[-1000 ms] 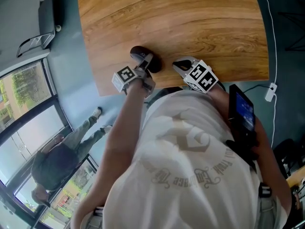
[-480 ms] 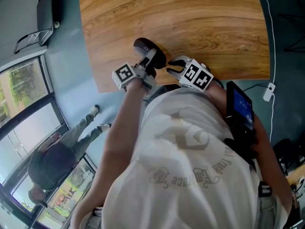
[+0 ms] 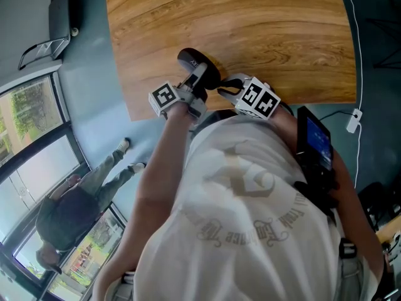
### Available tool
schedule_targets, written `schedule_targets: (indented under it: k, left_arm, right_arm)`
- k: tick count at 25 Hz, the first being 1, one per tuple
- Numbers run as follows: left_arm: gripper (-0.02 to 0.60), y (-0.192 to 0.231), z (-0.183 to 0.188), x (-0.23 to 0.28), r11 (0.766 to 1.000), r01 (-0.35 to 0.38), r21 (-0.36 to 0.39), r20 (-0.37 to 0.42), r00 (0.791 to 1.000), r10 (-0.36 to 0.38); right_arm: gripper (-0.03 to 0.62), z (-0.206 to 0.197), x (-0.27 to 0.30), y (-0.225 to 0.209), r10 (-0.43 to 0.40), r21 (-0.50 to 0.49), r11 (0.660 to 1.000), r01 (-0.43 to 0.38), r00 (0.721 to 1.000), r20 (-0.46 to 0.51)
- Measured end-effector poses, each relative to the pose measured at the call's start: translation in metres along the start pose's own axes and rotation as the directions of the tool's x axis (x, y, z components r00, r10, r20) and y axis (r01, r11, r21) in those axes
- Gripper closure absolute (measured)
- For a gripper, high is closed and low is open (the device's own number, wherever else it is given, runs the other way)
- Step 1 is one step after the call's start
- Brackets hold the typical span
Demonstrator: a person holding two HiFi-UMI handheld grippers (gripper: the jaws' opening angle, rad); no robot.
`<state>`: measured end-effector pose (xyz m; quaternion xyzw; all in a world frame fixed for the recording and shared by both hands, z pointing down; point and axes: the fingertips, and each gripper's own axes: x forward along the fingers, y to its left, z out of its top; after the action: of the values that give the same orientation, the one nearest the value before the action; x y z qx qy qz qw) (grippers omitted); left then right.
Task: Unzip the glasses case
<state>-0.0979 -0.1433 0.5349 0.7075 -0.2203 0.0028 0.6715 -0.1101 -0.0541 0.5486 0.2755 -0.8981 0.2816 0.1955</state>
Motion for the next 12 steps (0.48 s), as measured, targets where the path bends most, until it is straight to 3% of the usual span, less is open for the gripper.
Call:
schedule_targets:
  k: [7,12]
  left_arm:
    - [0.264,-0.0021,0.0014,0.0012,1.0,0.013,-0.008,-0.006,1.0,-0.014]
    - [0.264,0.0002,0.0022,0.0022,0.999,0.004,0.034,-0.023,1.0,-0.003]
  right_arm:
    - [0.56,0.0058,-0.0043,0.0025,0.003,-0.017,1.0,-0.003,1.0,0.015]
    - [0.565,0.003,-0.004,0.0043,-0.01,-0.055,0.998,0.009,1.0,-0.009]
